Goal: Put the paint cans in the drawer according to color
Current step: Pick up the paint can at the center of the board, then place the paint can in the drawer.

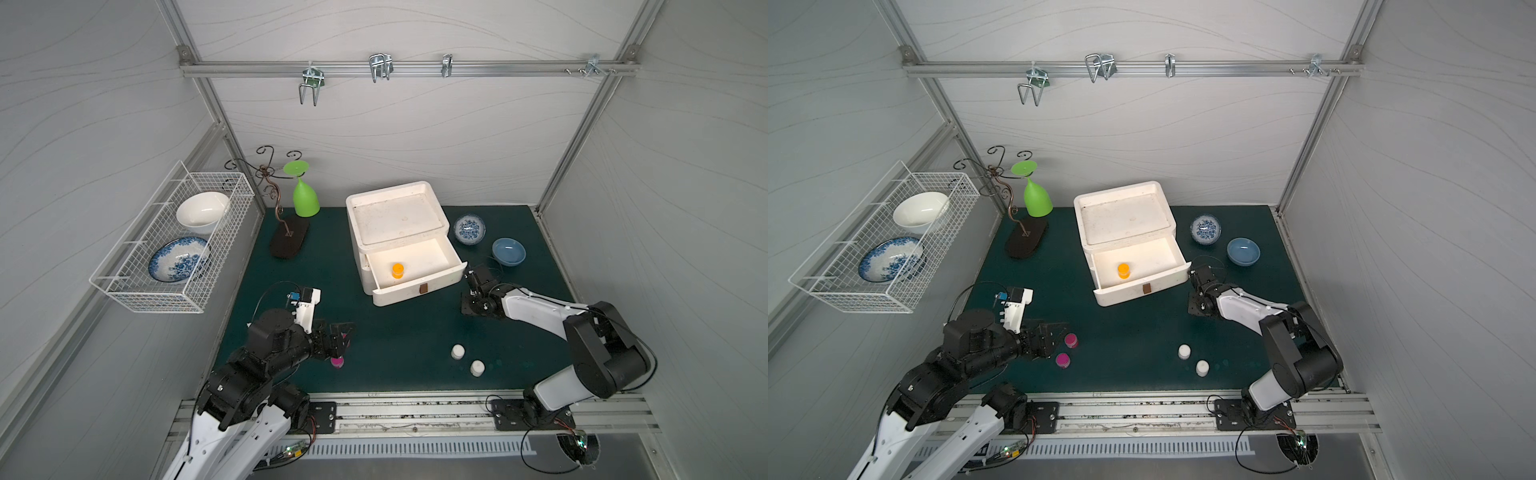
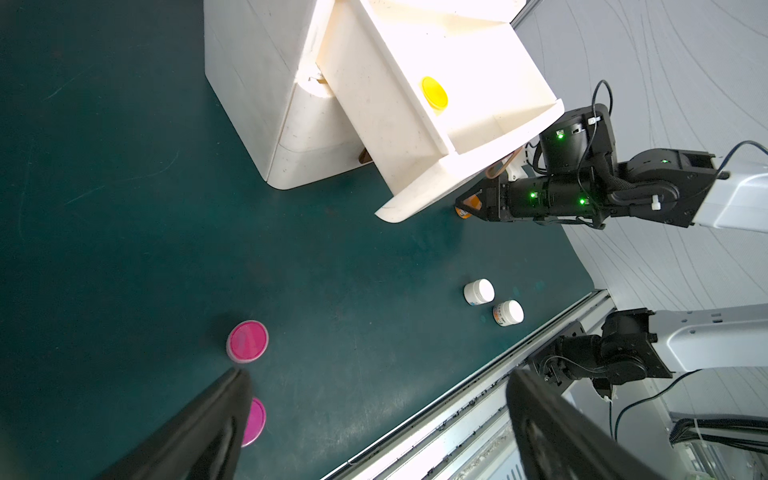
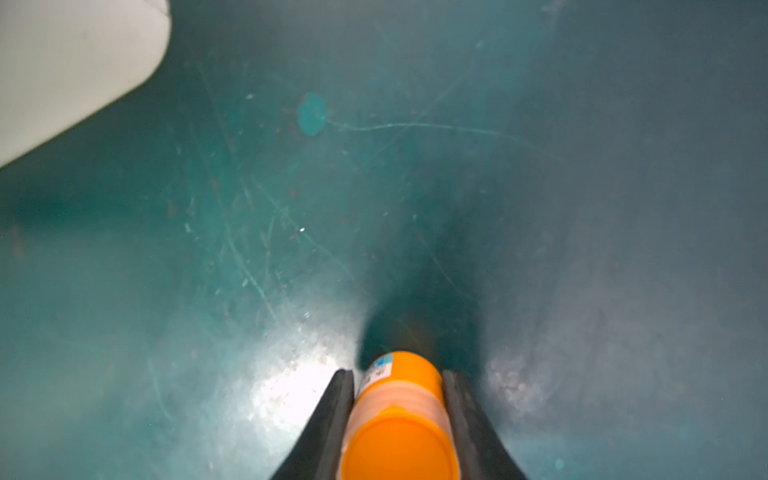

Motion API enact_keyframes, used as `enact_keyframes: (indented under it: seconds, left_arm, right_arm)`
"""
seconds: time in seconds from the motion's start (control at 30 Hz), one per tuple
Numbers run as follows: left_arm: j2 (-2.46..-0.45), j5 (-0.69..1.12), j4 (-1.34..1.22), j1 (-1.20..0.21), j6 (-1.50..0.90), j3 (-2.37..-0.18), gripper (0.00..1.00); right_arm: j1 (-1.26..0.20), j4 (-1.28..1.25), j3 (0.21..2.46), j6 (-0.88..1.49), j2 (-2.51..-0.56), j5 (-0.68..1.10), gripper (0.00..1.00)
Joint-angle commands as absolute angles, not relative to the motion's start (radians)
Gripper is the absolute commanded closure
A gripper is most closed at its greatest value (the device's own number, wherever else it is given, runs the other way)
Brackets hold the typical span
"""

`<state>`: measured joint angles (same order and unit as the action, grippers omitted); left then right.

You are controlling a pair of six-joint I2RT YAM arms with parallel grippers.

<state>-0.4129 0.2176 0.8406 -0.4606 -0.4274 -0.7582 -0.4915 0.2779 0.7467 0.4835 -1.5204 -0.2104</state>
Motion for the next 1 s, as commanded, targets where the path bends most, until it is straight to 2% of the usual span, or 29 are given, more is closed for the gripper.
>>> enact_keyframes:
  seconds: [0.0,0.27,0.47,0.67,0.97]
  left_arm:
    - [-0.4,0.219,0.816,-0.468,-0.431,-0.784,0.0]
    - [-0.397,0.219,0.816,-0.474,-0.43,-0.784,0.0]
    - [-0.396,0.219,0.813,-0.474,-0.431,-0.782,0.0]
    - [-0.393,0.207,0.816,-0.474,-0.434,-0.782,0.0]
    - [-0.388,0.202,0.819,-0.474,-0.436,-0.784,0.0]
  right_arm:
    - [-0.48,0.303,0.74,0.498,-1.466,-0.244,0.77]
    - [-0.495,0.508,0.783,0.48,-1.178,-0.39,0.75]
    - [-0.709,0.686,1.008,0.44,-1.038,-0.542,0.75]
    - [-0.908,0.692,1.263,0.382,-1.187,-0.567,0.75]
    - [-0.893,0.626,1.434,0.366,-1.465,-0.435,0.75]
